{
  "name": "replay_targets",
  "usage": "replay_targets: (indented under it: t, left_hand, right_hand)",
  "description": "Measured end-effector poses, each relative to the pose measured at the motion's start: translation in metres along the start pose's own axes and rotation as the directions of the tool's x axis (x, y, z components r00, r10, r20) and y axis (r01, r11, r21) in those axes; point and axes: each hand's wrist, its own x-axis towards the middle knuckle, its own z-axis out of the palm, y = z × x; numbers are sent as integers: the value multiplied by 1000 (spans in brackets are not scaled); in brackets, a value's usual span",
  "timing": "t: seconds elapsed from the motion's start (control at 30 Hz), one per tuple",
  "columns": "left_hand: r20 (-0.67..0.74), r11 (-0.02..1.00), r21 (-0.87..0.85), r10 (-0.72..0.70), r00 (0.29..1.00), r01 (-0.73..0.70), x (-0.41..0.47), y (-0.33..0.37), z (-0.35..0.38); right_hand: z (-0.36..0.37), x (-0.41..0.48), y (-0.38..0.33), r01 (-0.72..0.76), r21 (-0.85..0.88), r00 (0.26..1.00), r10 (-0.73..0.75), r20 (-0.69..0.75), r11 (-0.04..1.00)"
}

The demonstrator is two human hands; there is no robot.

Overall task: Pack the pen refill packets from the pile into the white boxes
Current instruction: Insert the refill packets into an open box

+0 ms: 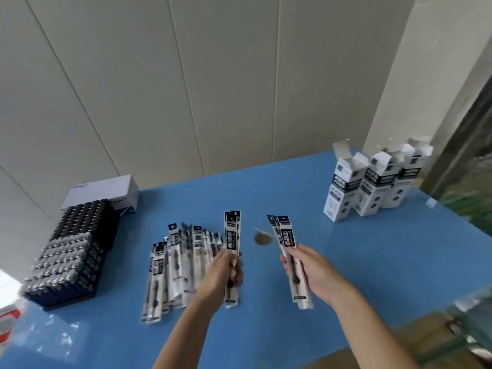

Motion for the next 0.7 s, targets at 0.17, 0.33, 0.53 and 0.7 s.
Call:
replay_targets:
  t: [0.17, 0.33, 0.53, 0.7]
  left_hand:
    - [119, 1000, -8, 29, 993, -28, -8, -4, 84]
    - [140, 993, 27, 113, 984, -118, -12, -5, 167]
    - [83, 968, 179, 164, 983, -176, -2, 2, 207]
    - [-2, 962, 149, 232, 973, -229, 8, 21, 231]
  right_hand:
    - [-71, -14, -24, 100, -120, 994, -95, 47, 988]
    - [-150, -20, -56, 234, -330, 972, -211, 104, 914]
    - [-195, -13, -79, 375, -451, 925, -356, 130, 810]
    - [-214, -5, -110, 509, -476, 847, -515, 130, 717]
